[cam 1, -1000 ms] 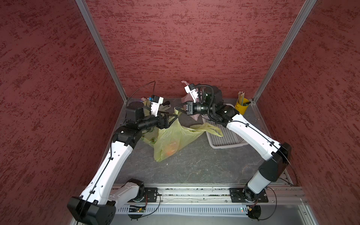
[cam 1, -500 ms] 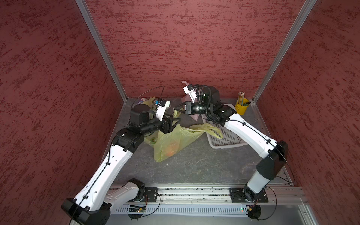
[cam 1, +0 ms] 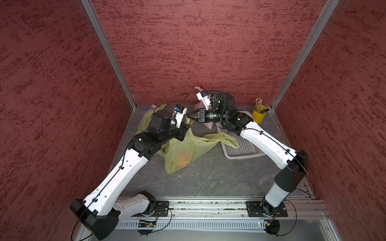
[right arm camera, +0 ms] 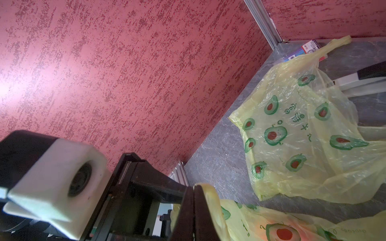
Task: Place the peach into a plastic bag & tie a knot
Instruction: Adjust the plastic bag at the center of the board.
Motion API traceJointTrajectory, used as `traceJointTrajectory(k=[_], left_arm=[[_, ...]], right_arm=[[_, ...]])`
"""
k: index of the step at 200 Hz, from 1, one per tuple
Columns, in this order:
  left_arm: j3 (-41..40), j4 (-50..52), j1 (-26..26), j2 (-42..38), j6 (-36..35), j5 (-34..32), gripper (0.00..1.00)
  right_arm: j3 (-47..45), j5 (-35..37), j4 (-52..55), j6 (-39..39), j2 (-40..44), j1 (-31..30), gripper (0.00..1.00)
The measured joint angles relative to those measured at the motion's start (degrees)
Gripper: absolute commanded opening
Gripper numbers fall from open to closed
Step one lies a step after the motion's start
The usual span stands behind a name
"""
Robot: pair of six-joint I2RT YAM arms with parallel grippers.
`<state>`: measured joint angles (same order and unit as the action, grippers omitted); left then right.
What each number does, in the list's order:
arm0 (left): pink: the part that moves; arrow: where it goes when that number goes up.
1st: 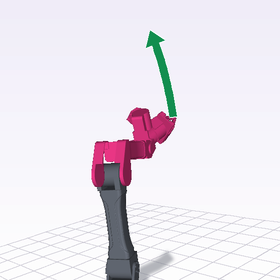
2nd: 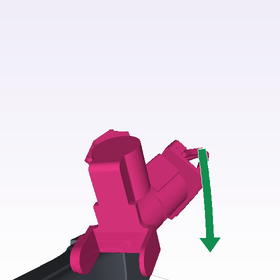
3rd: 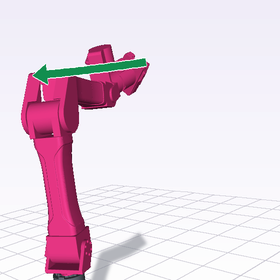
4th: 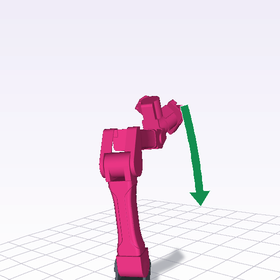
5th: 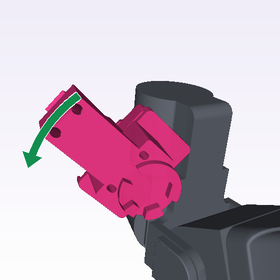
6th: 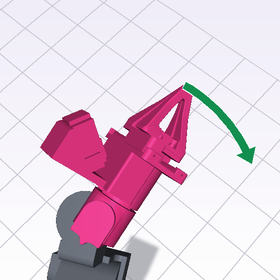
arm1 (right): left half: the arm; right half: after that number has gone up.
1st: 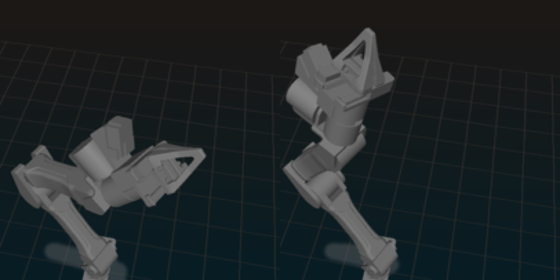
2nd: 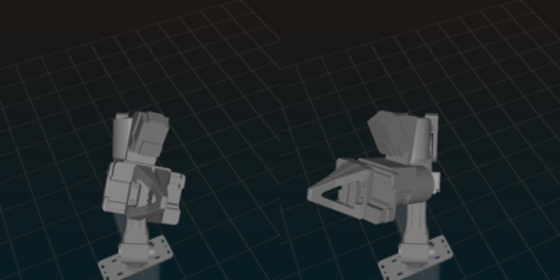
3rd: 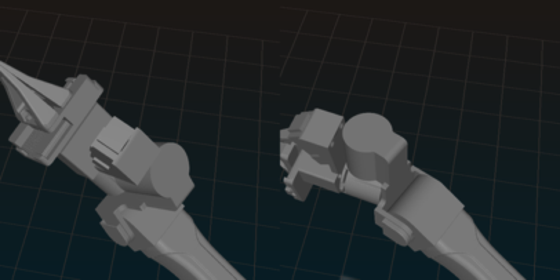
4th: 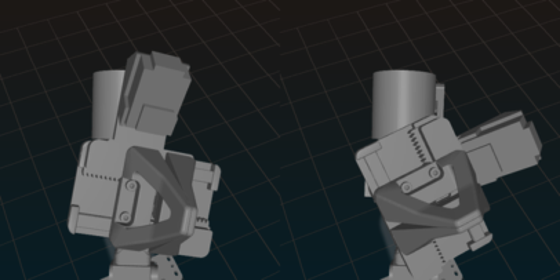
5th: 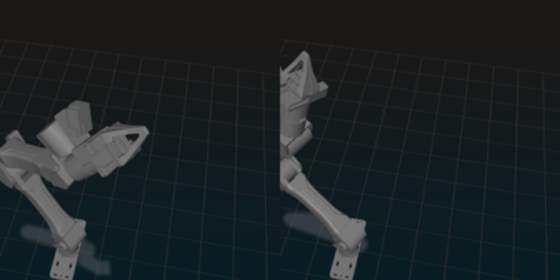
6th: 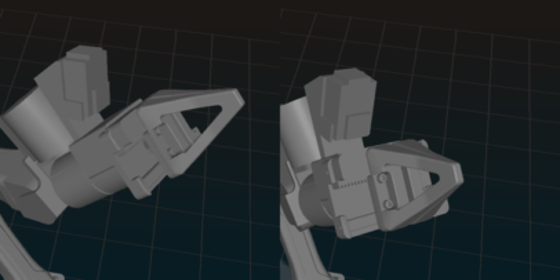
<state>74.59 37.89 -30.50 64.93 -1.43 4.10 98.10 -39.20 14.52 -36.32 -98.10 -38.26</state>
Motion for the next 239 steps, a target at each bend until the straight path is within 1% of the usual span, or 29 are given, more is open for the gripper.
traceJointTrajectory(k=[20, 29, 65, 75, 82, 88, 92, 96, 109, 117, 132, 146, 156, 176, 183, 201, 239], left_arm=[[0.00, -0.22, 0.00, -0.35, 0.02, 0.00, 0.31], [0.00, -0.28, 0.00, -0.55, 0.02, 0.07, 0.28], [0.00, -0.46, 0.00, -0.66, -0.02, 0.85, 0.04], [0.00, -0.68, 0.00, -0.68, 0.24, 1.22, 0.00], [0.00, -0.70, 0.00, -0.70, 0.37, 1.49, 0.00], [0.00, -0.70, 0.04, -0.76, 0.52, 1.79, 0.00], [0.00, -0.70, 0.15, -0.79, 0.57, 2.08, 0.00], [0.00, -0.70, 0.37, -0.85, 0.61, 2.38, 0.00], [0.00, -0.76, 1.11, -1.20, 1.05, 3.78, 0.00], [0.00, -0.90, 1.97, -1.60, 1.60, 5.01, 0.00], [-0.24, -1.84, 4.79, -2.97, 3.19, 8.79, 0.00], [-1.07, -3.28, 8.07, -4.94, 5.09, 12.83, 0.00], [-1.99, -4.96, 10.58, -6.51, 6.71, 16.13, 0.00], [-3.50, -8.11, 14.38, -8.57, 9.99, 22.56, 0.00], [-3.82, -9.11, 15.41, -8.83, 11.13, 24.63, 0.00], [-4.44, -11.45, 17.27, -8.68, 13.57, 29.29, 0.00], [-5.25, -15.08, 18.69, -7.26, 17.49, 36.44, 0.00]], right_arm=[[0.00, 0.00, -0.02, 0.00, 0.00, 0.00, 0.00], [0.00, 0.00, -0.02, -0.07, 0.00, 0.00, 0.00], [0.00, 0.00, -0.02, -0.13, 0.00, 0.00, 0.00], [0.00, 0.00, -0.02, -0.13, 0.00, 0.00, 0.00], [0.00, 0.00, -0.02, -0.11, 0.00, 0.00, 0.00], [0.00, 0.00, -0.02, -0.11, 0.00, 0.00, 0.04], [0.00, 0.00, 0.02, -0.11, 0.00, 0.00, 0.09], [0.00, 0.00, 0.07, -0.04, 0.00, 0.00, 0.15], [0.11, 0.37, 0.46, 0.39, 0.00, -0.02, 0.39], [0.13, 0.94, 0.66, 0.87, 0.07, -0.02, 0.51], [0.13, 2.14, 1.22, 1.99, 0.57, 0.04, 0.64], [0.11, 2.91, 1.62, 2.84, 1.55, 0.35, 0.70], [0.09, 3.26, 1.66, 3.34, 2.58, 0.66, 0.72], [-0.15, 3.19, 1.42, 4.85, 5.29, 1.05, 0.73], [-0.52, 2.80, 0.92, 5.35, 6.29, 1.14, 0.76], [-2.69, 0.28, -1.44, 6.84, 8.48, 1.27, 0.88], [-7.80, -3.96, -3.34, 11.50, 8.13, 1.29, 0.95]])
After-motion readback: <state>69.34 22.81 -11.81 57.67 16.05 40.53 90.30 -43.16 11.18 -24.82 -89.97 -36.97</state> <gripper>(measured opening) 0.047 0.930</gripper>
